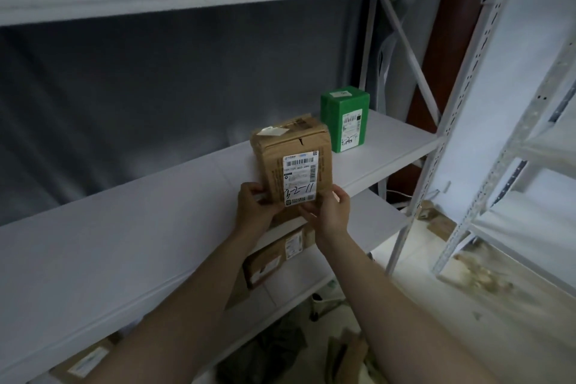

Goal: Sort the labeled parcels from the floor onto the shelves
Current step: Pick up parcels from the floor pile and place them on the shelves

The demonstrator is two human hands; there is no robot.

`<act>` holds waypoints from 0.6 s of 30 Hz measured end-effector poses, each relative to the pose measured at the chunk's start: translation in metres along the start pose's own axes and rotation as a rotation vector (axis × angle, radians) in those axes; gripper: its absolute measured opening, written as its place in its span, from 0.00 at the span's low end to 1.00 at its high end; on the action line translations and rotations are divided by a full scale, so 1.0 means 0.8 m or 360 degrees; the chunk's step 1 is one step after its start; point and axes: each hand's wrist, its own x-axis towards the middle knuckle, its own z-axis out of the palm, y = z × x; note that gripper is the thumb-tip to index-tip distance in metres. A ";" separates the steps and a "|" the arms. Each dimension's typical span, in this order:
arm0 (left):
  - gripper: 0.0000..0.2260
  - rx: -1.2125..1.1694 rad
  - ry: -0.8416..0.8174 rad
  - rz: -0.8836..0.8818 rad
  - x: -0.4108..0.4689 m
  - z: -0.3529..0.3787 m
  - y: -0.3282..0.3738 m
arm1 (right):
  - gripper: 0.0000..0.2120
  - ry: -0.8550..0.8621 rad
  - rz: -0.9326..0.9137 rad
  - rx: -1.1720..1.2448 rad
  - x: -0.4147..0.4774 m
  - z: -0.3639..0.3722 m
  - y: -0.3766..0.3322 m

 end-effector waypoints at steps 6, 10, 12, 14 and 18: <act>0.27 -0.0042 -0.0019 -0.0011 0.058 0.072 0.022 | 0.25 -0.0144 0.0114 0.0054 0.083 0.010 -0.038; 0.25 -0.0131 0.0050 -0.0094 0.093 0.081 0.025 | 0.18 -0.0214 0.0146 -0.0023 0.141 0.023 -0.055; 0.19 -0.0134 0.0183 -0.0121 0.103 0.073 0.021 | 0.20 -0.0317 0.0187 -0.0070 0.162 0.032 -0.059; 0.14 -0.0175 0.0276 -0.0197 0.105 0.060 0.016 | 0.21 -0.0386 0.0220 -0.0140 0.173 0.044 -0.062; 0.08 -0.0225 0.0290 -0.0266 0.098 0.039 0.009 | 0.17 -0.0410 0.0261 -0.0257 0.184 0.067 -0.064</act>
